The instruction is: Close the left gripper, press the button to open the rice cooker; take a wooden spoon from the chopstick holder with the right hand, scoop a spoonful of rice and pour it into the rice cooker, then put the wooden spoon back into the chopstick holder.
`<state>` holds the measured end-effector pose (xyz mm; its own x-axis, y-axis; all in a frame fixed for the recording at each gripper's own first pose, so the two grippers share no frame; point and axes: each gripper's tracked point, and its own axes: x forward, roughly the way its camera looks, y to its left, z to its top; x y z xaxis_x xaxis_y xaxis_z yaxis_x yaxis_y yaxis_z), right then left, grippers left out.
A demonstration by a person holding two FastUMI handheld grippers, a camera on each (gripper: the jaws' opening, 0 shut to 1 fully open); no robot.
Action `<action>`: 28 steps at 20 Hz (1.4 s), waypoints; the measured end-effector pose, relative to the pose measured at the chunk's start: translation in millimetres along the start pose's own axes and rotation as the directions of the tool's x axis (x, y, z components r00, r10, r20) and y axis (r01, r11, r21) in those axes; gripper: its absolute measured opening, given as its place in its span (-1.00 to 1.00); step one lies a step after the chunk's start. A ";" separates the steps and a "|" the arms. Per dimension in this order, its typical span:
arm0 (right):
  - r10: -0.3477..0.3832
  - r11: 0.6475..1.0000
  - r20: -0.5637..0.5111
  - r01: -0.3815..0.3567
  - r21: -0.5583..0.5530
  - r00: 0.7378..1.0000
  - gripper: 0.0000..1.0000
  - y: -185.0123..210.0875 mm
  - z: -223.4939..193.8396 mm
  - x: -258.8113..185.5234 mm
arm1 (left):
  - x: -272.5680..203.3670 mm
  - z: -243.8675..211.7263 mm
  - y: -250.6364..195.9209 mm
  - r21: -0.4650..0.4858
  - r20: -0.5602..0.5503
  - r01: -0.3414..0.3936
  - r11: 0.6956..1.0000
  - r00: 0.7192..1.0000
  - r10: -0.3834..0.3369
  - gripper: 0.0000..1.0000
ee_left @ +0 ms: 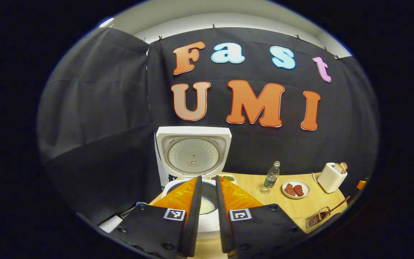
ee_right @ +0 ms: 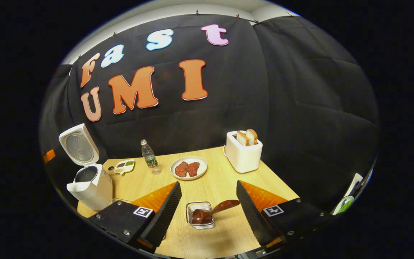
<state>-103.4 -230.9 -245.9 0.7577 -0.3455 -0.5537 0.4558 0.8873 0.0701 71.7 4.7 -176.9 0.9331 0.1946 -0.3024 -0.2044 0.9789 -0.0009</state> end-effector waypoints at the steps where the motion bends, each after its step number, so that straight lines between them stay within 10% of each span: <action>1: -0.007 1.000 -0.014 0.007 0.010 1.000 0.91 -4.3 -4.9 3.1 | -4.6 -1.8 -5.8 0.009 0.001 0.010 1.000 1.000 -0.010 -0.07; 5: -0.026 0.997 -0.076 0.031 0.069 0.997 0.90 -22.3 -29.2 17.3 | -21.6 -8.6 -25.6 0.023 -0.016 0.027 0.999 1.000 -0.027 0.75; 16: 0.072 0.963 -0.271 0.004 0.271 0.960 0.83 -18.6 -102.5 75.2 | -79.0 -27.4 -44.6 0.096 -0.047 -0.022 0.995 0.999 0.027 0.77; 22: 0.122 0.933 -0.276 -0.015 0.359 0.953 -0.07 -2.8 -118.5 98.2 | -103.8 -39.9 -42.0 0.098 -0.076 -0.076 0.992 0.994 0.083 0.79; 28: 0.107 0.925 -0.276 0.006 0.381 0.955 -0.57 4.0 -123.7 98.3 | -110.4 -48.0 -38.9 0.093 -0.094 -0.096 0.991 0.990 0.105 0.79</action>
<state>-84.9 -223.5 -402.8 0.6438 -0.1506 -0.7503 0.6040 0.7020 0.3774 -37.6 -57.8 -189.2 0.8744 0.2893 -0.3895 -0.2648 0.9572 0.1166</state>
